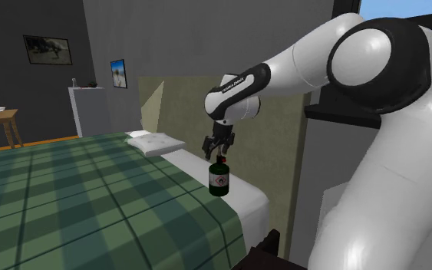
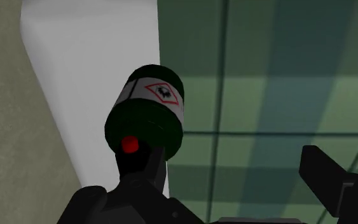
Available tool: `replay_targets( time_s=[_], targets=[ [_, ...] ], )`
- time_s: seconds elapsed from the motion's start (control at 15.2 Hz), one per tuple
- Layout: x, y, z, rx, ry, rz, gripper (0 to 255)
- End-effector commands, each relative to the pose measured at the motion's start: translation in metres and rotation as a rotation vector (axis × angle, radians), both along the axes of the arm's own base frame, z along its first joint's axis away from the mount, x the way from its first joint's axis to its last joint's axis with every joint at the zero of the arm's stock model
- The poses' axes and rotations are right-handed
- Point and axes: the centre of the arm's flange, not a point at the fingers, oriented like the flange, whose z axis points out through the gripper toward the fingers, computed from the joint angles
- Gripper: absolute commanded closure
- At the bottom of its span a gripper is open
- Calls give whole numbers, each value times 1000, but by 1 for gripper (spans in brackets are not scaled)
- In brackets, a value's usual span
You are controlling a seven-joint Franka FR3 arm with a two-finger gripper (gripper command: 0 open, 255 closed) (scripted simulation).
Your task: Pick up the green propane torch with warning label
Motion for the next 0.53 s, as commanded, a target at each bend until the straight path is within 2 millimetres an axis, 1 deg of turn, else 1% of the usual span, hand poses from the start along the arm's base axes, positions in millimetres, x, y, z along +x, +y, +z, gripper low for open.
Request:
replay_targets(
  time_s=[0.0,0.4,0.46],
  targets=[
    [1,-24,-8,-8,-16,-18,0],
    [12,-92,-27,-27,-61,-70,0],
    [12,-92,-32,-27,-61,-70,0]
  ],
)
